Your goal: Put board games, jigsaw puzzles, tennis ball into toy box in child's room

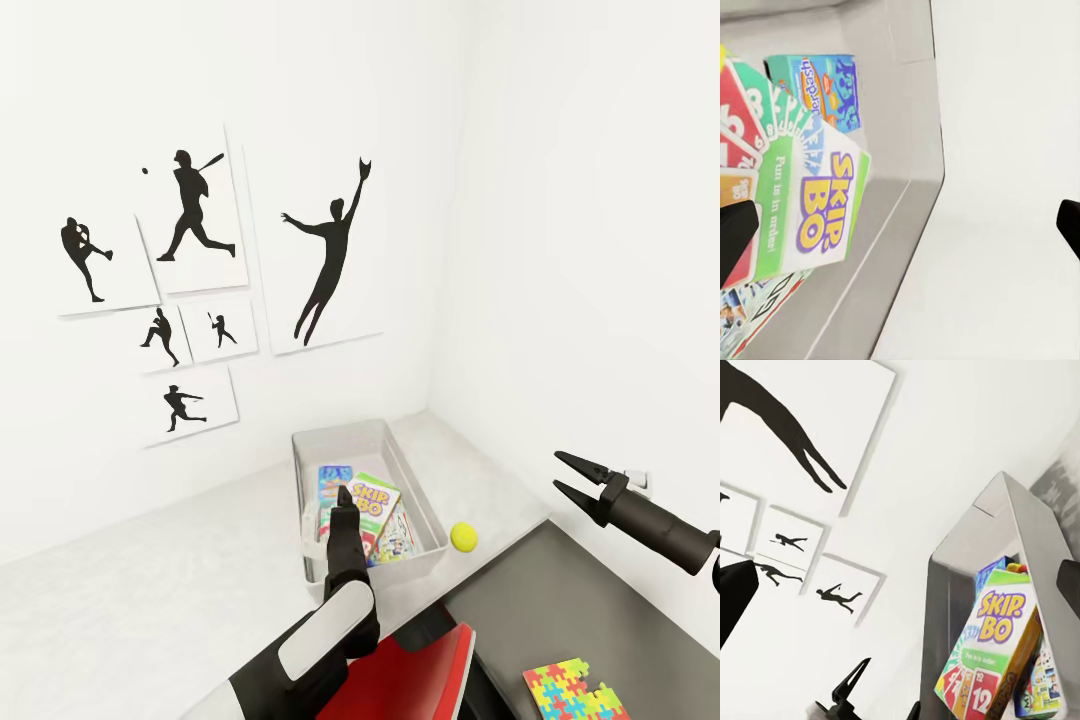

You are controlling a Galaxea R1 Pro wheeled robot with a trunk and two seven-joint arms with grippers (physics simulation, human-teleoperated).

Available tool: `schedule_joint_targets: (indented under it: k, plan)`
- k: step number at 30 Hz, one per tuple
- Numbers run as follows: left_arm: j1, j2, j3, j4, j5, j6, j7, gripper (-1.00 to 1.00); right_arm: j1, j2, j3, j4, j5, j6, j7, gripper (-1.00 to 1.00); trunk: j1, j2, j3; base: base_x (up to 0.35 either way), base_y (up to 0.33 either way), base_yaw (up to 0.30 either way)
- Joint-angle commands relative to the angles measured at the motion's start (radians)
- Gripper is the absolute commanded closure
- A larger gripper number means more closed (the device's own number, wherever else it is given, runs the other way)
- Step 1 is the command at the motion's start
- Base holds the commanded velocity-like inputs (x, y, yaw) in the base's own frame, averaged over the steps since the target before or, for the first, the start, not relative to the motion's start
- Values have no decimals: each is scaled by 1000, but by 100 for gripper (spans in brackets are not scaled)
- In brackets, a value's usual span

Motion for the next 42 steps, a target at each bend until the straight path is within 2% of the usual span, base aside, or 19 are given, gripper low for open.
schedule_joint_targets:
  k: [1,9,17,19,22,23,24,25,27,28,29,30,32,33,35,36,38,39,42]
  plan:
    - [-1,0,-2,0,-6,-4,10,-100,-1,0,-2,0,8,4,8,-100,1,-2,-2,0,0,0]
    - [-1,0,-2,-26,-6,2,10,-100,-1,0,-2,0,8,4,8,-100,1,-2,-2,0,0,0]
    - [23,3,-28,-242,-15,41,8,-100,-1,-1,-2,0,8,4,8,-100,1,-2,-2,0,0,0]
    - [31,43,-49,-285,-16,70,11,-100,-1,-1,-2,0,8,4,8,-100,1,-2,-2,0,0,0]
    - [43,120,-82,-354,-17,112,32,-100,-1,-1,-2,0,8,4,8,-100,1,-2,-2,0,0,0]
    - [44,134,-88,-362,-17,120,35,-100,-1,-1,-2,0,8,4,8,-100,1,-2,-2,0,0,0]
    - [46,179,-100,-378,-17,156,39,-100,-1,-1,-3,0,8,4,8,-100,1,-2,-2,0,0,0]
    - [46,196,-102,-383,-17,174,40,-100,-1,-1,-3,0,8,4,8,-100,1,-2,-2,0,0,0]
    - [47,268,-102,-395,-17,275,42,-100,-1,-1,-3,0,8,4,8,-100,1,-2,-2,0,0,0]
    - [47,288,-100,-398,-17,307,43,-100,-1,-1,-3,0,8,4,8,-100,1,-2,-2,0,0,0]
    - [47,329,-95,-403,-17,378,42,-100,-1,-1,-3,0,8,4,8,-100,1,-2,-2,0,0,0]
    - [47,349,-90,-405,-16,416,42,-100,-1,-1,-2,0,8,4,8,-100,1,-2,-2,0,0,0]
    - [48,432,-44,-411,-9,581,41,-100,-1,-1,-2,0,8,4,8,-100,1,-2,-2,0,0,0]
    - [48,453,-26,-412,-8,625,41,-100,-1,-1,-2,0,8,4,9,-100,1,-2,-2,0,0,0]
    - [48,534,66,-413,-4,829,41,-100,-1,-1,-3,0,8,4,10,-100,1,-2,-2,0,0,0]
    - [48,554,91,-414,-2,889,41,-100,-1,-1,-3,0,8,4,10,-100,1,-2,-2,0,0,0]
    - [48,631,200,-412,28,1167,40,-100,4,-1,-2,-14,8,4,11,-100,1,-2,-2,0,0,0]
    - [48,649,233,-410,43,1243,40,-100,8,-1,-2,-20,8,4,11,-100,1,-2,-2,0,0,0]
    - [65,767,458,-376,143,1669,39,-100,32,6,-2,-73,7,4,11,-100,1,-2,-2,0,0,0]
